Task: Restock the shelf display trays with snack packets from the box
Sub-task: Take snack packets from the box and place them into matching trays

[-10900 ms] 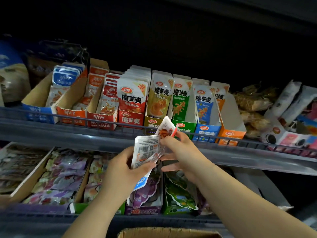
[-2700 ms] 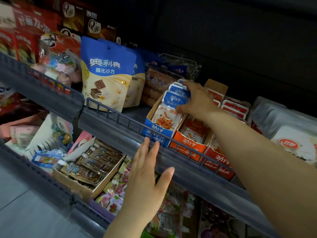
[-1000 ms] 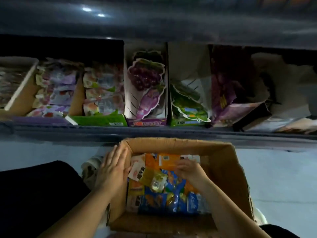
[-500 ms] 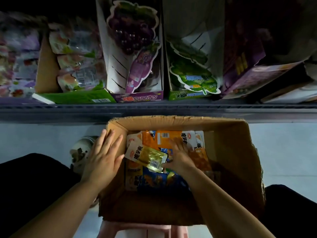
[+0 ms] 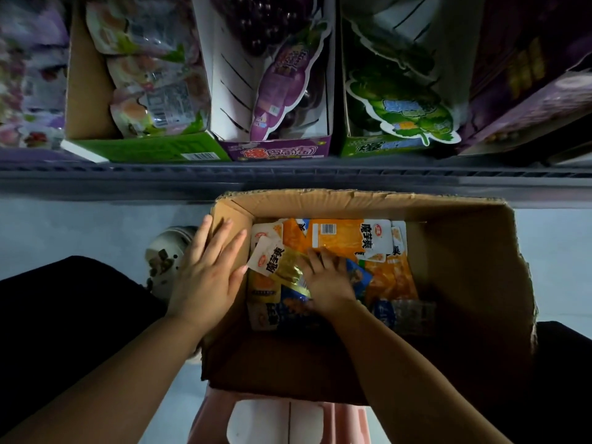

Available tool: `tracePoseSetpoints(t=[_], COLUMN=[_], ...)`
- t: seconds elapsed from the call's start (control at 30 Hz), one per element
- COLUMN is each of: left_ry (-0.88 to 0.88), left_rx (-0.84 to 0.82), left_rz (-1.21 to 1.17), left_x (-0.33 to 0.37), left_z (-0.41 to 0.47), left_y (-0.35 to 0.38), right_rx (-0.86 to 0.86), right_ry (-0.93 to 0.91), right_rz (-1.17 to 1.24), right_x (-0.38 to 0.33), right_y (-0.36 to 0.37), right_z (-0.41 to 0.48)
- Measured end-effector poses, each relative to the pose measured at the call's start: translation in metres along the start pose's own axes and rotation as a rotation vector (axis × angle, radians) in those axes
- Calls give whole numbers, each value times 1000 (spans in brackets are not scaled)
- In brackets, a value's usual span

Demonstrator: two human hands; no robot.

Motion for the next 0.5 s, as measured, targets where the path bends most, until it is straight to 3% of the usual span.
tracePoseSetpoints(t=[0.3, 0.43, 0.5], left_ry=[-2, -23, -25], left_rx=[-45, -35, -23], left_rz=[-29, -39, -45], left_x=[-1, 1, 2], left_z=[-1, -1, -1], left_y=[-3, -1, 0], right_rx=[74, 103, 223], right_ry=[68, 115, 172], right_rz=[37, 151, 303], right_x=[22, 42, 54], right_y=[-7, -10, -12], right_z=[-2, -16, -22])
Point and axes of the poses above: each hand's wrist, its own z-axis towards the middle knuckle, its own y-axis out of the palm, x = y × z, the point moved 2 cm from there along z, towards the middle knuckle
